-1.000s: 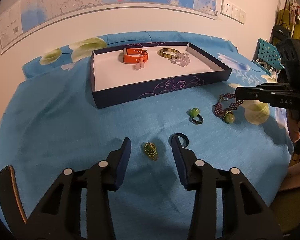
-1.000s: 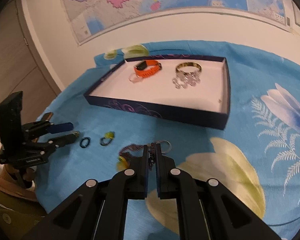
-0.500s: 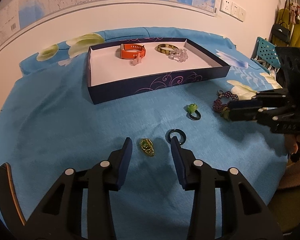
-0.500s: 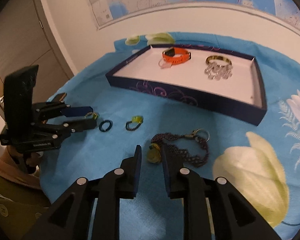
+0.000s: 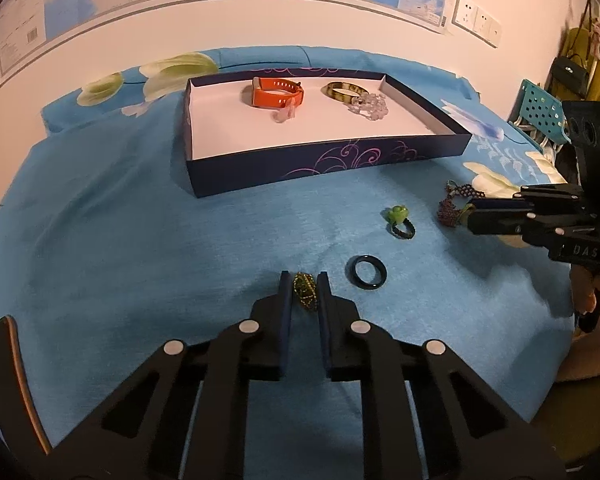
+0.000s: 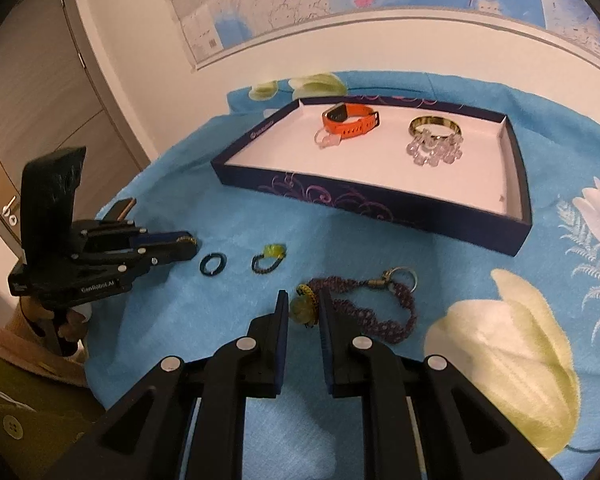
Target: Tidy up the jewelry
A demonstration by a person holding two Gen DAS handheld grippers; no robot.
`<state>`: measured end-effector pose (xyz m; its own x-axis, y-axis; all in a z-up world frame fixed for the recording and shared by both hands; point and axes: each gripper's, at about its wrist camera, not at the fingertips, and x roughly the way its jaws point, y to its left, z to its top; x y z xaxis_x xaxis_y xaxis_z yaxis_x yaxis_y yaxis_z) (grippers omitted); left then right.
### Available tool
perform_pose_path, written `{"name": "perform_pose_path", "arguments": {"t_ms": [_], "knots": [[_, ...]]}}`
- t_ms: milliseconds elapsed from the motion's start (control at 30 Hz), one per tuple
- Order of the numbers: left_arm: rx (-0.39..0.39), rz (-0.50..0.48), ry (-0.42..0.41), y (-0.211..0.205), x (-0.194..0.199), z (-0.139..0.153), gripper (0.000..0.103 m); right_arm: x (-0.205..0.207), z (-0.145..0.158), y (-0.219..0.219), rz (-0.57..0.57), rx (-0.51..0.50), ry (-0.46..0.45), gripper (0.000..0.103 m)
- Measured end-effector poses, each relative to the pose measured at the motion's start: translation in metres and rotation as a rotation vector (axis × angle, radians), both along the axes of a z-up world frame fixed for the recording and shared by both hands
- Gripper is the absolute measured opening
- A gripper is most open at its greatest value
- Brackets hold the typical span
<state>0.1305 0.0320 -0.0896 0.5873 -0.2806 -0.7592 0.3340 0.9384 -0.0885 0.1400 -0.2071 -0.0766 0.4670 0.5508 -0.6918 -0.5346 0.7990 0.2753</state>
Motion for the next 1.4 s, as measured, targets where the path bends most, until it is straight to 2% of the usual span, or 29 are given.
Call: {"name": "perform_pose_path", "arguments": {"t_ms": [167,400,767,1033,1400], "knots": [[-0.008,0.004,-0.013,-0.001,-0.001,0.004,0.012,0.005,0.007,-0.005,-0.021,0.015,-0.018,0.013],[-0.052,0.006,-0.073,0.002,0.004,0.026,0.012,0.014,0.021,-0.012,-0.053,0.036,-0.059,0.013],[-0.115,-0.017,-0.172,-0.008,0.041,0.06,0.012,0.046,0.037,-0.016,-0.094,0.03,-0.124,0.013],[-0.099,-0.022,-0.17,-0.02,0.074,0.06,0.012,0.081,0.036,-0.014,-0.108,0.007,-0.125,0.013],[-0.086,-0.018,-0.147,-0.034,0.106,0.051,0.012,0.107,0.03,-0.011,-0.113,-0.016,-0.1,0.013]]}}
